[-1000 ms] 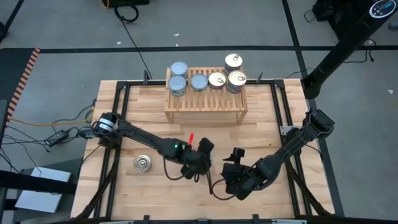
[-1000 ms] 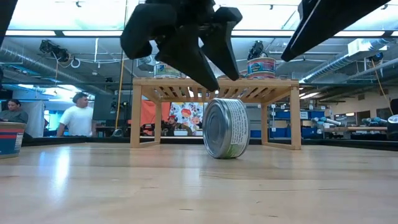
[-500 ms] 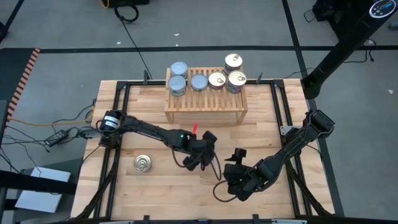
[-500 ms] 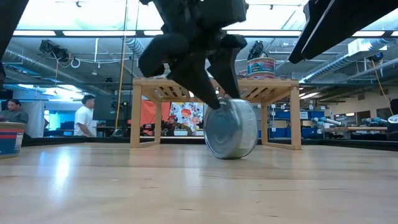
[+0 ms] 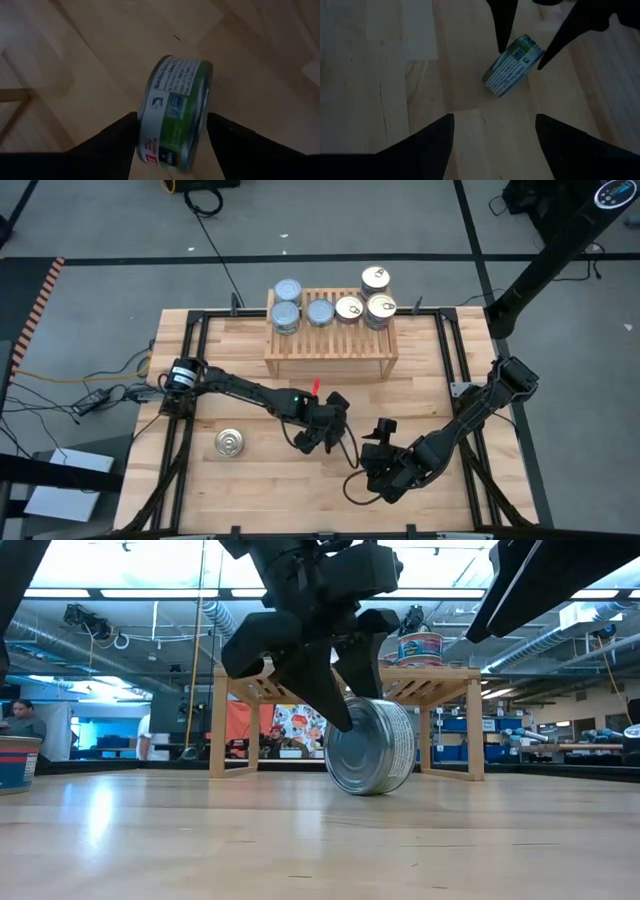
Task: Stack canned seafood by type on shelf
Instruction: Stack the green tuna can on top of the other green tuna can on the shelf, then stack the blue tuna can on top of the other blue tuna can on the shelf
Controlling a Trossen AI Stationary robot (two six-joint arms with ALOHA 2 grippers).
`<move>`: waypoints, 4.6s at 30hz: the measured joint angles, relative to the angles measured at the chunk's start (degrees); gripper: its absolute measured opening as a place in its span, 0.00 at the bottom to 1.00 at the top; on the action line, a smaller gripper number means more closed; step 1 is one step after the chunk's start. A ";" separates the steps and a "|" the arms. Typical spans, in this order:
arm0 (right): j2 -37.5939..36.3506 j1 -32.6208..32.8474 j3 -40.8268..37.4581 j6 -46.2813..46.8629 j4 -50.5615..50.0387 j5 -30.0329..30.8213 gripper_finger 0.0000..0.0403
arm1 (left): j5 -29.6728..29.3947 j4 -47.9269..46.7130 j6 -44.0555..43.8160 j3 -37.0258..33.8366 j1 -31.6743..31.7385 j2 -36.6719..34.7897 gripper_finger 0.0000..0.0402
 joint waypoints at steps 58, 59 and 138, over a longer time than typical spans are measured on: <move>-0.09 3.28 0.02 7.10 -10.03 0.02 0.63 | -44.72 -2.36 -1.63 11.88 21.07 -8.02 0.36; -0.09 3.27 0.02 7.09 -10.05 0.02 0.63 | -44.67 -2.12 -1.60 11.88 21.06 -7.95 0.36; -0.02 2.66 -4.43 5.45 -4.28 -2.49 0.34 | -5.93 -19.61 -12.77 21.14 14.09 -8.46 0.02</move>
